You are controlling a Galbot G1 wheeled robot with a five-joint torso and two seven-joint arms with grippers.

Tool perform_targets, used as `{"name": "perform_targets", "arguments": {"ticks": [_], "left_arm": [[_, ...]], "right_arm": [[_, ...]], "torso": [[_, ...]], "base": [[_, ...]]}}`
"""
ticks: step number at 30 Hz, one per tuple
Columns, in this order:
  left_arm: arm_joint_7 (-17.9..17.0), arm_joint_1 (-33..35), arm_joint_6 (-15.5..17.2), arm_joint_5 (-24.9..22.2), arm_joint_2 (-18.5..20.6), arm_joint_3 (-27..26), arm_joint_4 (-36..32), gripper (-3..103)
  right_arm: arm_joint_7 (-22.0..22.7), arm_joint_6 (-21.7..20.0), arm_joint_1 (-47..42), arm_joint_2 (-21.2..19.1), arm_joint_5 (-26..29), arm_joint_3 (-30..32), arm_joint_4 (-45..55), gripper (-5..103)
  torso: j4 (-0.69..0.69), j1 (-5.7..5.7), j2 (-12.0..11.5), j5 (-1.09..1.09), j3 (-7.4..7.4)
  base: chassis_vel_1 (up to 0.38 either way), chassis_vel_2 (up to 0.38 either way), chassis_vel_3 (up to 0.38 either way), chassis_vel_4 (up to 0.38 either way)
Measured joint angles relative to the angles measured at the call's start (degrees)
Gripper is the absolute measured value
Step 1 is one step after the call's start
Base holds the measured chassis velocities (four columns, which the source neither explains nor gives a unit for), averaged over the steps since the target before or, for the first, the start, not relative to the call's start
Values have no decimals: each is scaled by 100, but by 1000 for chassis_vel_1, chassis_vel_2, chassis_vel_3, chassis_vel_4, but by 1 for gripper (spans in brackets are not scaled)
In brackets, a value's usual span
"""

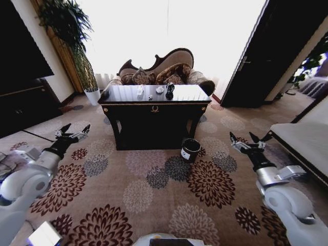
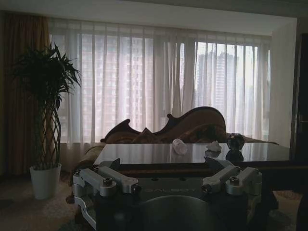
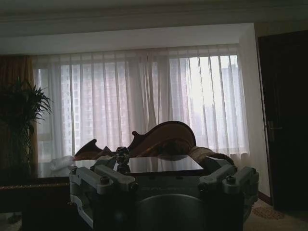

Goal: Move to the front of the table and place the trash on the table into the trash bin.

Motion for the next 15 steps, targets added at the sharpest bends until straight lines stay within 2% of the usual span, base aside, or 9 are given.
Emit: {"name": "perform_targets", "arguments": {"ticks": [15], "left_arm": [[7, 11, 7, -12, -41, 30, 16, 100]], "right_arm": [[-16, 17, -34, 16, -23, 4, -1, 100]], "torso": [[0, 0, 0, 0, 0]], "base": [[-41, 49, 39, -48]]}}
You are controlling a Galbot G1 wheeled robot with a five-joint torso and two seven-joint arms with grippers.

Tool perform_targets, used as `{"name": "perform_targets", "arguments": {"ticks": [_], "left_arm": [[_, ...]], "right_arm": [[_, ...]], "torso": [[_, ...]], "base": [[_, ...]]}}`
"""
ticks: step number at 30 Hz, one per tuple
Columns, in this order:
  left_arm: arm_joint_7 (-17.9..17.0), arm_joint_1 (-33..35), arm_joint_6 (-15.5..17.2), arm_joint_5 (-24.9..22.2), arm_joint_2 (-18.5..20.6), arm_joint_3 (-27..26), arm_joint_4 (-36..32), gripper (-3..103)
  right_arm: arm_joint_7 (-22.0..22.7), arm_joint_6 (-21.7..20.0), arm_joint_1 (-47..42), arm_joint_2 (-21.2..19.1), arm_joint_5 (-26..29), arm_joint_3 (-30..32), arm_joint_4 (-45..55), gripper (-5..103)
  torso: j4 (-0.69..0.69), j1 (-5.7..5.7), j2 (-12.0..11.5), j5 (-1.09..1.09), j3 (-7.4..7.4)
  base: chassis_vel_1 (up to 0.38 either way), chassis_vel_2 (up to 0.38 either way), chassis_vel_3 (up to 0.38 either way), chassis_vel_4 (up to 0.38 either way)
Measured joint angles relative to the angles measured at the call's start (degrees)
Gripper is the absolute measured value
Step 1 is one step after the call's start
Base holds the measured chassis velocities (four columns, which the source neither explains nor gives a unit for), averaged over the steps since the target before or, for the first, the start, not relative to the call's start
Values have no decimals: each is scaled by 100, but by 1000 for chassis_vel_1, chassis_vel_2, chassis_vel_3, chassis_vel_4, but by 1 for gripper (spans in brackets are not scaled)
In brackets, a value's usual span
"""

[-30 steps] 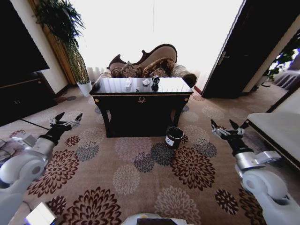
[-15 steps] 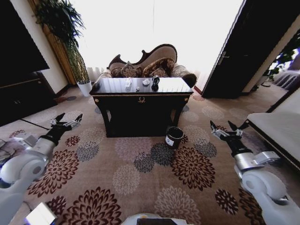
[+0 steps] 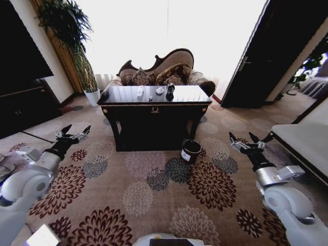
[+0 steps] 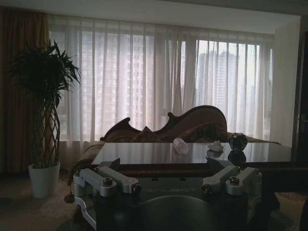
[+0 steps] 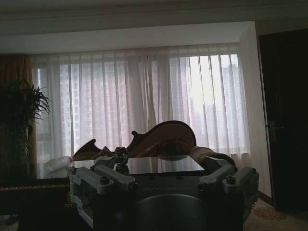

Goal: Move to the front of the table and place the trash on the table into the trash bin.

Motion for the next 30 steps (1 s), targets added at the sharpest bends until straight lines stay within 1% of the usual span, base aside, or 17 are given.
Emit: {"name": "perform_targets", "arguments": {"ticks": [8, 30], "left_arm": [[-3, -18, 0, -22, 3, -1, 5, 100], [-4, -43, 12, -16, -17, 31, 23, 100]], "right_arm": [[20, -32, 27, -5, -18, 0, -15, 100], [49, -51, 7, -16, 9, 9, 7, 100]], "torso": [[-1, 2, -1, 0, 1], [0, 0, 0, 0, 0]], "base": [[-66, 62, 59, -80], [-4, 4, 3, -5]]}}
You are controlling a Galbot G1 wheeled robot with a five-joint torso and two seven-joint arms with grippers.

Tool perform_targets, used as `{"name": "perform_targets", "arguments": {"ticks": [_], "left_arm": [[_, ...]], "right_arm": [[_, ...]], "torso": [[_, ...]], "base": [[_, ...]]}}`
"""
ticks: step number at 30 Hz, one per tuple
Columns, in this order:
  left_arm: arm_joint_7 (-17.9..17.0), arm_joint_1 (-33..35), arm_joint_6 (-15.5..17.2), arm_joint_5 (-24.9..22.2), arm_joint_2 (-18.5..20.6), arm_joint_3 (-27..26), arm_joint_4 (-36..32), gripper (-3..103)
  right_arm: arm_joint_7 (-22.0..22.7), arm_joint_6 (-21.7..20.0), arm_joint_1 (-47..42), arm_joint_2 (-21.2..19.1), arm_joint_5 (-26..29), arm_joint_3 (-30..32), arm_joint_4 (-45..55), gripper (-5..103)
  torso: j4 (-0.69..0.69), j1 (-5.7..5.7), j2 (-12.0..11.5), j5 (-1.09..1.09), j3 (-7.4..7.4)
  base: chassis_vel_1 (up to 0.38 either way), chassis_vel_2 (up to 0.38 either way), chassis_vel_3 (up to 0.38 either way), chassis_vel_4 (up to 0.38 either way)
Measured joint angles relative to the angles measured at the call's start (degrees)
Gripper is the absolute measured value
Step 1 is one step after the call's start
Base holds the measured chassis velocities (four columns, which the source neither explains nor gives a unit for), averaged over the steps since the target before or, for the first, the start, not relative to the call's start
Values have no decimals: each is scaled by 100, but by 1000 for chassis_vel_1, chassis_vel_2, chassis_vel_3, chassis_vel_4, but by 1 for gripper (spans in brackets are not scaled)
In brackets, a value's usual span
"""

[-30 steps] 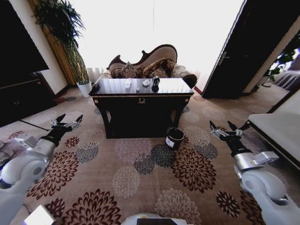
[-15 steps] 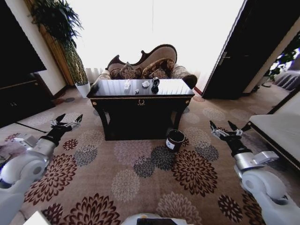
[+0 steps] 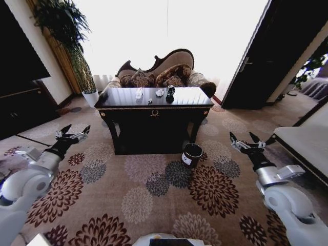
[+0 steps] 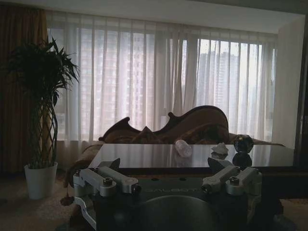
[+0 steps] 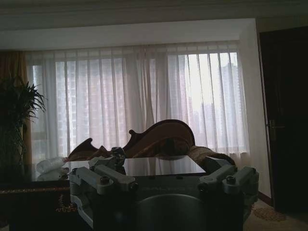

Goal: Move to the front of the table and place the trash on the table into the trash bin.

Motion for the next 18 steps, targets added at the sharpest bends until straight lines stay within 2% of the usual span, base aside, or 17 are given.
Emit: {"name": "perform_targets", "arguments": {"ticks": [18], "left_arm": [[7, 22, 6, 3, -11, -6, -22, 100]], "right_arm": [[-10, 9, -12, -1, 53, 8, 15, 100]], "torso": [[0, 0, 0, 0, 0]], "base": [[-34, 35, 31, -35]]}}
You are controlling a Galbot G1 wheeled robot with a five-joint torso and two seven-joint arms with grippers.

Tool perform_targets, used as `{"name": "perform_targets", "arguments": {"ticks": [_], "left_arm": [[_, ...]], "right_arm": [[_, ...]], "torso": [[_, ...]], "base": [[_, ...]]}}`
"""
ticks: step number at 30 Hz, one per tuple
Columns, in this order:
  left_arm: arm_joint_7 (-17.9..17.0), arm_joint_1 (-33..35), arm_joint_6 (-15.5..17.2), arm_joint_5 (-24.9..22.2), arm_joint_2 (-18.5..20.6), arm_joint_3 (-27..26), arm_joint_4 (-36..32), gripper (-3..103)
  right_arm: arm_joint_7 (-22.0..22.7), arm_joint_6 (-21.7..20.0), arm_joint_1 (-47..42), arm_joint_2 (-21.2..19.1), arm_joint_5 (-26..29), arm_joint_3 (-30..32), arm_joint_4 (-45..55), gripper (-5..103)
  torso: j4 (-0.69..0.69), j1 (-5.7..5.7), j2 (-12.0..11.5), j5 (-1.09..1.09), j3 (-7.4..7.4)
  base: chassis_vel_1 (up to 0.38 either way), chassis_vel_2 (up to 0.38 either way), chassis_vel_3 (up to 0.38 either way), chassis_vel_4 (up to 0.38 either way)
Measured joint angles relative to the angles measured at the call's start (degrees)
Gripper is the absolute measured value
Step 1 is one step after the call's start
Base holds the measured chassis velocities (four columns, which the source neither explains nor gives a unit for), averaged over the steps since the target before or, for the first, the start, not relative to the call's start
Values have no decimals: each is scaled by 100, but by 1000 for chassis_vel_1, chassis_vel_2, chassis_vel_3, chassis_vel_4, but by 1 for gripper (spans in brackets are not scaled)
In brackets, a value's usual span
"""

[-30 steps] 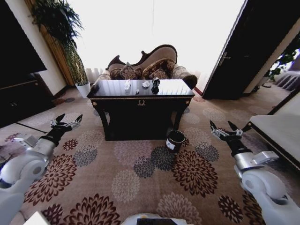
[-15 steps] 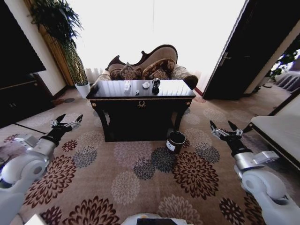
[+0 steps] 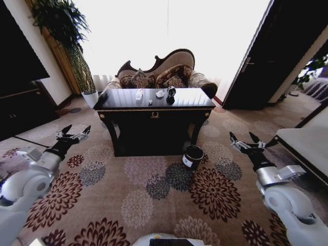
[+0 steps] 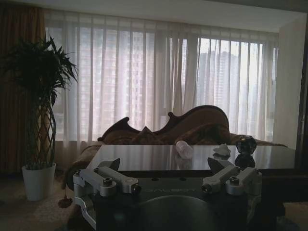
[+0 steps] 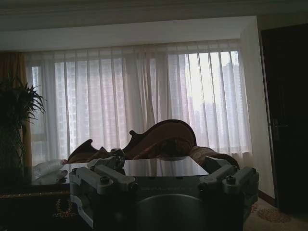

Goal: Move to the front of the table and place the trash on the table into the trash bin.

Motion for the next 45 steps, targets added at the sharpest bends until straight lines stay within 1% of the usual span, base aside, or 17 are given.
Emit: {"name": "perform_targets", "arguments": {"ticks": [23, 41, 45], "left_arm": [[11, 4, 39, 0, 3, 24, -26, 100], [33, -3, 84, -23, 6, 35, -11, 100], [34, -1, 85, -20, -9, 38, -12, 100]], "right_arm": [[-39, 19, -33, -10, 48, -4, 6, 100], [-77, 61, -10, 11, -18, -46, 18, 100], [-81, 64, -11, 10, -26, -54, 18, 100]], "torso": [[0, 0, 0, 0, 0], [0, 0, 0, -1, 0], [2, 1, 0, 1, 0]], "base": [[-89, 96, 91, -95], [-159, 160, 153, -152], [-166, 169, 188, -148]]}}
